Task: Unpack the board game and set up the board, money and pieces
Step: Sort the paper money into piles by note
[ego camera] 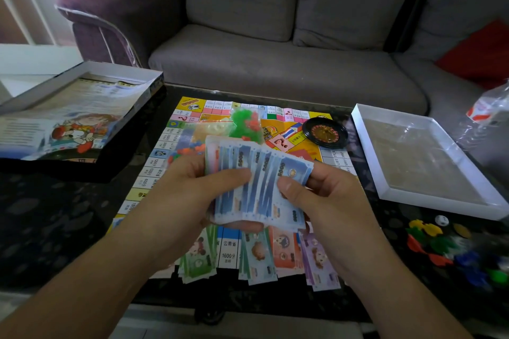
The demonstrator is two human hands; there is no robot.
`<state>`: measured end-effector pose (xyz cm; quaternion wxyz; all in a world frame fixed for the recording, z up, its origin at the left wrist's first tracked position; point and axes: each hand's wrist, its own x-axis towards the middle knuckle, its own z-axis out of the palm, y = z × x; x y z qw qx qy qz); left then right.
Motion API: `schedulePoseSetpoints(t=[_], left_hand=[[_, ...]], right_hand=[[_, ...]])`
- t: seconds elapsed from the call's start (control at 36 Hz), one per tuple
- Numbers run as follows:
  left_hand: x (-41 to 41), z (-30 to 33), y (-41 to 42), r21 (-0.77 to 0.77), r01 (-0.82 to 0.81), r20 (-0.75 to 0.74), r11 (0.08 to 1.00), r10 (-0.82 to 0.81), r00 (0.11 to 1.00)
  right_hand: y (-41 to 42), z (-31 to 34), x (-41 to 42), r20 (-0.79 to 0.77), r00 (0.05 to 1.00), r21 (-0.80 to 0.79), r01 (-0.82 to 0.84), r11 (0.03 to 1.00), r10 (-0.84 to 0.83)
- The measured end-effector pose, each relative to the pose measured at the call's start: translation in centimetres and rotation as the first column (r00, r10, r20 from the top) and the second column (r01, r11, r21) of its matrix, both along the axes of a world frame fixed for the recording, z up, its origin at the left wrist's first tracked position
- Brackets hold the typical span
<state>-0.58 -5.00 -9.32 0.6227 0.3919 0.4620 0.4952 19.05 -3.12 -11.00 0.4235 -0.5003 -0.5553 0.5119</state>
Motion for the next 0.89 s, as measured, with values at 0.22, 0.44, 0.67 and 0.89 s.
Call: schedulePoseSetpoints(t=[0.22, 0.44, 0.67, 0.89], left_hand=[[0.15, -0.77, 0.03, 0.105, 0.007, -0.16, 0.994, 0.01, 0.987], [-0.07, -0.27, 0.03, -0.023, 0.062, 0.028, 0.998, -0.061, 0.998], [0.42, -0.87, -0.12, 0.101, 0.034, -0.175, 0.994, -0.016, 0.984], [0.22, -0.44, -0.17, 0.014, 0.049, -0.023, 0.999, -0.049, 0.999]], right_hand=[[-0.32, 0.2, -0.22, -0.035, 0.999, -0.015, -0.036, 0.999, 0.035], [-0.3, 0.68, -0.37, -0.106, 0.993, -0.043, 0.042, 0.998, -0.047], [-0.41, 0.44, -0.41, -0.067, 0.997, -0.038, -0.031, 0.999, 0.028], [-0.08, 0.41, -0.13, -0.119, 0.992, -0.064, 0.038, 0.997, -0.046]])
